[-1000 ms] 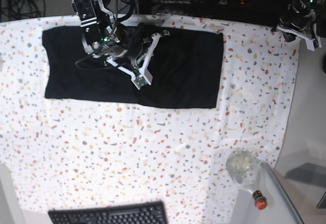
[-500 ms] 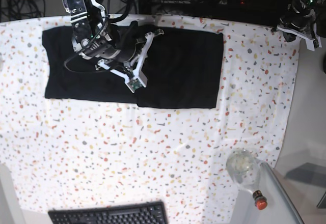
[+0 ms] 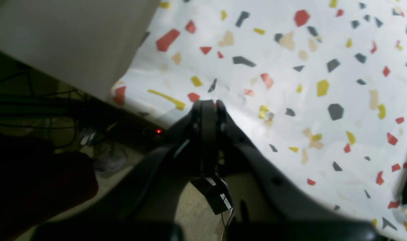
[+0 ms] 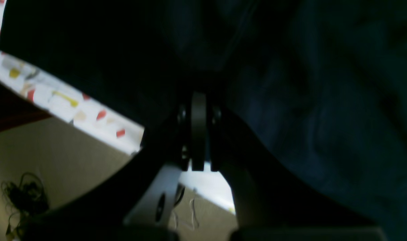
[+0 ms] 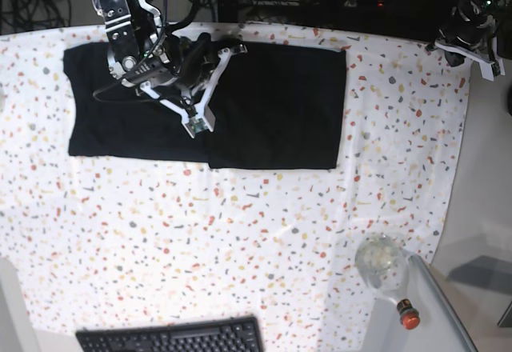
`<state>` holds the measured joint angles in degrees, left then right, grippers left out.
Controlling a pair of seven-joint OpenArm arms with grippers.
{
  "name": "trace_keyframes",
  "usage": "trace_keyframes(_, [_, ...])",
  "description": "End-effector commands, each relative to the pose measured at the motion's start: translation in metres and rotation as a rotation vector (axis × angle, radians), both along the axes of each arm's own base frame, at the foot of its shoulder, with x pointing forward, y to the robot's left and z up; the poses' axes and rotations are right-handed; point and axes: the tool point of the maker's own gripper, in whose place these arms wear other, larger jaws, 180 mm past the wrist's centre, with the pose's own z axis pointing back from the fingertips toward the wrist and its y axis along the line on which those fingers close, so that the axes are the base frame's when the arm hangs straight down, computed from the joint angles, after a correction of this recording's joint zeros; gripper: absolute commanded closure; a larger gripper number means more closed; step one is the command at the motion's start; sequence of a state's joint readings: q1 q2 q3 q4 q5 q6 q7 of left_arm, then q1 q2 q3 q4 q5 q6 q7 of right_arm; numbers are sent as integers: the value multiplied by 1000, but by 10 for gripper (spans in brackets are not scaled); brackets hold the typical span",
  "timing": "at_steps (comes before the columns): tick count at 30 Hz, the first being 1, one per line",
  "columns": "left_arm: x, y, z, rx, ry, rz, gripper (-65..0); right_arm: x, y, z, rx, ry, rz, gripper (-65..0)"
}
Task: Layout the t-shirt on the table in an organized manner, then fold the t-shirt properly
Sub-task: 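Pull the right gripper back along the shirt edge and lift away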
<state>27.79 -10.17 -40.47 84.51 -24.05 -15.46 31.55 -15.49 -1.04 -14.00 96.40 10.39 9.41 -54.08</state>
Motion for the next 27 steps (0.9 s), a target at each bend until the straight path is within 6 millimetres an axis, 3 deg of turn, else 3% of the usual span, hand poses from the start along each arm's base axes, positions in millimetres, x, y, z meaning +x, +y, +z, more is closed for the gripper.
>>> trace_keyframes(1, [5, 7, 9, 24, -24, -9, 0, 9, 2, 10, 15, -37, -10, 0])
trace_keyframes(6, [5, 7, 9, 25, -24, -8, 0, 6, 11, 26, 51, -71, -21, -225])
trace_keyframes(9, [5, 6, 8, 22, -23, -10, 0, 14, 13, 44, 69, -127, -28, -257])
trace_keyframes(13, [6, 3, 8, 17, -26, -11, 0, 25, 17, 61, 87, -183, -25, -257])
trace_keyframes(15, [9, -5, 4, 5, -22, -32, 0, 43, 19, 72, 104, -250, -26, -252])
trace_keyframes(17, [11, -12, 1, -6, -17, -51, 0, 63, 21, 79, 120, -314, -32, -197])
trace_keyframes(19, [12, -15, 0, -10, -15, -59, 0, 85, 23, 82, 127, -361, -33, -84])
trace_keyframes(21, [12, -15, 0, -10, -15, -59, 0, 99, 23, 77, 118, -364, -32, 0])
trace_keyframes(27, [12, -12, 1, -5, -17, -53, 0, 126, 29, 55, 100, -307, -32, 0])
